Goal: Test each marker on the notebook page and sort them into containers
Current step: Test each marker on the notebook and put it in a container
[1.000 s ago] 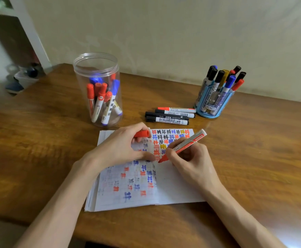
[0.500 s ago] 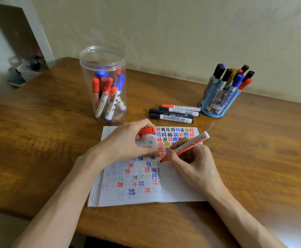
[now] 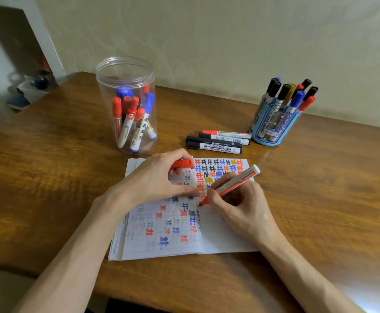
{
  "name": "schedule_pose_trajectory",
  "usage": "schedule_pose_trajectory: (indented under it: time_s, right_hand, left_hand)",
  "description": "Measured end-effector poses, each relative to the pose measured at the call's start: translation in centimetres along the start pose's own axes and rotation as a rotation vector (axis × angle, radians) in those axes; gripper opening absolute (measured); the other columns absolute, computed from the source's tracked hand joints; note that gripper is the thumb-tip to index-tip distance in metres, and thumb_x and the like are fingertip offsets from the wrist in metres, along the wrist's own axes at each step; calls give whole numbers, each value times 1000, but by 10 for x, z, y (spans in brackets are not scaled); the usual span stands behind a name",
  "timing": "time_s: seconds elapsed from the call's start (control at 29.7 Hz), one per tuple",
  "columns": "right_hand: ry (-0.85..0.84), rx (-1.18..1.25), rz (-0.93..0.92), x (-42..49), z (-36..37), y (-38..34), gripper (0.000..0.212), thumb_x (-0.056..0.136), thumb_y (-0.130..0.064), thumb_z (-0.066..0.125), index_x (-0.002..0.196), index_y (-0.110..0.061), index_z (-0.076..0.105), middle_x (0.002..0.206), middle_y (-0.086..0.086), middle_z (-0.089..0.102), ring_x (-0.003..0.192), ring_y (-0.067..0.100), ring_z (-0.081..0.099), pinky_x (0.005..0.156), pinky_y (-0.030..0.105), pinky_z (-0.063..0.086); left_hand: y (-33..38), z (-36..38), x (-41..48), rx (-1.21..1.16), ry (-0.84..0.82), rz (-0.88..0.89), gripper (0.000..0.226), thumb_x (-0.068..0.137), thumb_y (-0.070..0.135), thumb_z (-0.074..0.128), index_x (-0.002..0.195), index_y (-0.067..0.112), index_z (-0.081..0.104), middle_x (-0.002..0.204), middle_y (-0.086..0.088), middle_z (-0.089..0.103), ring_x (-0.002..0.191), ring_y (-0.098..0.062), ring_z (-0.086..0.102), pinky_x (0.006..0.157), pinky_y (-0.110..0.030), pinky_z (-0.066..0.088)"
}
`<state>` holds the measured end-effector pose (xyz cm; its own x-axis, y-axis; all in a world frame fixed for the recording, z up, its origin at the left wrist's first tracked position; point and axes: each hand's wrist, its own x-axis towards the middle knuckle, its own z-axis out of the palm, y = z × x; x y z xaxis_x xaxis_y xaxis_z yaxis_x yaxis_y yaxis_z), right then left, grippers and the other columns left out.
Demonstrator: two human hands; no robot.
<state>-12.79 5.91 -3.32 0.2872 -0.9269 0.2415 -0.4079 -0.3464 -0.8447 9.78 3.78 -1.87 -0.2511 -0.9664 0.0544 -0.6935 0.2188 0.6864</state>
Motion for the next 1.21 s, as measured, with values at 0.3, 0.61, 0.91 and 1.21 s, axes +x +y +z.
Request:
schedule_pose_trajectory:
  time_s: [0.3, 0.61, 0.91, 1.21]
  right_hand:
    - [58, 13, 11, 3, -2, 8, 18, 94, -14, 73, 78, -19, 73, 75, -2, 75, 65, 18, 71, 62, 46, 58]
    - [-4, -2, 23, 2, -1, 5, 19, 93, -14, 73, 77, -25, 72, 72, -13, 74, 63, 6, 69, 59, 17, 49]
    - [37, 17, 43, 2, -1, 5, 20, 95, -15, 72, 76, -19, 73, 71, -11, 74, 60, 5, 67, 57, 19, 49]
    - [79, 29, 84, 3, -2, 10, 18, 95, -14, 72, 78, -16, 73, 75, -7, 76, 66, 16, 72, 61, 39, 59]
  left_hand:
    - [3, -1, -1, -16, -13, 8, 61, 64, 64, 82, 113, 42, 52, 113, 24, 60, 100, 10, 58, 67, -5, 47]
    - [2, -1, -1, -5, -15, 6, 62, 64, 65, 81, 113, 42, 52, 114, 26, 60, 100, 10, 59, 67, -7, 48]
    - [-1, 1, 1, 17, -14, 4, 64, 62, 72, 79, 112, 42, 52, 110, 23, 62, 101, 0, 60, 75, -19, 54]
    - [3, -1, 0, 9, -29, -1, 61, 63, 70, 79, 111, 44, 52, 104, 27, 58, 96, 4, 59, 69, -14, 47]
